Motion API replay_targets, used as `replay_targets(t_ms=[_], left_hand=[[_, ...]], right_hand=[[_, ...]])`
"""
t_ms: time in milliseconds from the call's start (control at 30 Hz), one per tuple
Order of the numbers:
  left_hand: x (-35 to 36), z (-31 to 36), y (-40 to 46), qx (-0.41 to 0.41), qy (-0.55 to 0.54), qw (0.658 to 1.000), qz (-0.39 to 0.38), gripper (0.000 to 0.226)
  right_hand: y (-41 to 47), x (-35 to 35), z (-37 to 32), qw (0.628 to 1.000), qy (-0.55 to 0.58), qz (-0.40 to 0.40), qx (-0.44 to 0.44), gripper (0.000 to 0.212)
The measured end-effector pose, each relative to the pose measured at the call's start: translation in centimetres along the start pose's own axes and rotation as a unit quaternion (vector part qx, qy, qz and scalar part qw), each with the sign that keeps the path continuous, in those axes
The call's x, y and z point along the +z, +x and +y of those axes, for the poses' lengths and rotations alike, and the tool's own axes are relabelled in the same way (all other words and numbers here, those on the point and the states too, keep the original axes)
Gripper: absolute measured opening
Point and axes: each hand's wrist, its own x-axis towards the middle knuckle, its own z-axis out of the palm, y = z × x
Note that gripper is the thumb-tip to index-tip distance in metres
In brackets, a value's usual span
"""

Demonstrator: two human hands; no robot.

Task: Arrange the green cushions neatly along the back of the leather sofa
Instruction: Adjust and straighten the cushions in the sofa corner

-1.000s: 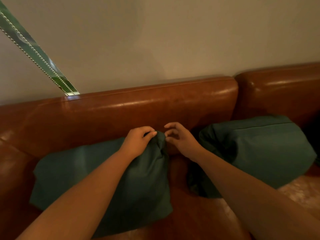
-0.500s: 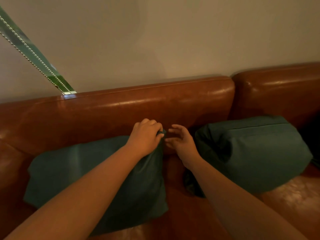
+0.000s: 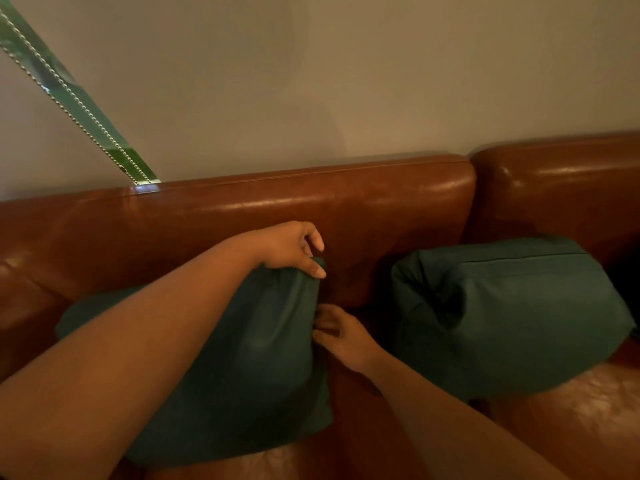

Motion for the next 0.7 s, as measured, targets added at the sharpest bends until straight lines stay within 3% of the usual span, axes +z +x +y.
replay_targets(t_ms=[133, 200, 367, 467, 567, 700], left_hand=[[-0.8, 0.0, -0.1, 0.011, -0.064, 0.997, -0.052, 0.033], [-0.8, 0.0, -0.1, 0.030, -0.066, 0.997, -0.039, 0.032], [-0.2, -1.7, -0.7, 0.076, -0.120, 0.978, 0.155, 0.032], [-0.1, -3.7, -2.4, 0.114, -0.156, 0.930, 0.313, 0.028], [-1.6, -7.0, -5.9, 0.117, -0.129, 0.878, 0.445, 0.027], [-2.7, -14.6, -13.4, 0.037, -0.115, 0.864, 0.489, 0.020]], right_hand=[[0.0, 2.1, -0.2, 0.995, -0.028, 0.079, -0.050, 0.012], [-0.1, 1.9, 0.1, 0.993, -0.026, 0.099, -0.052, 0.019], [-1.7, -2.0, 3.3, 0.970, -0.004, 0.240, 0.020, 0.021], [-3.5, -3.7, 5.0, 0.971, 0.001, 0.230, 0.071, 0.022], [-4.9, -3.7, 3.7, 0.976, -0.023, 0.215, 0.029, 0.022], [-5.5, -2.3, -1.9, 0.972, -0.044, 0.219, -0.072, 0.021]])
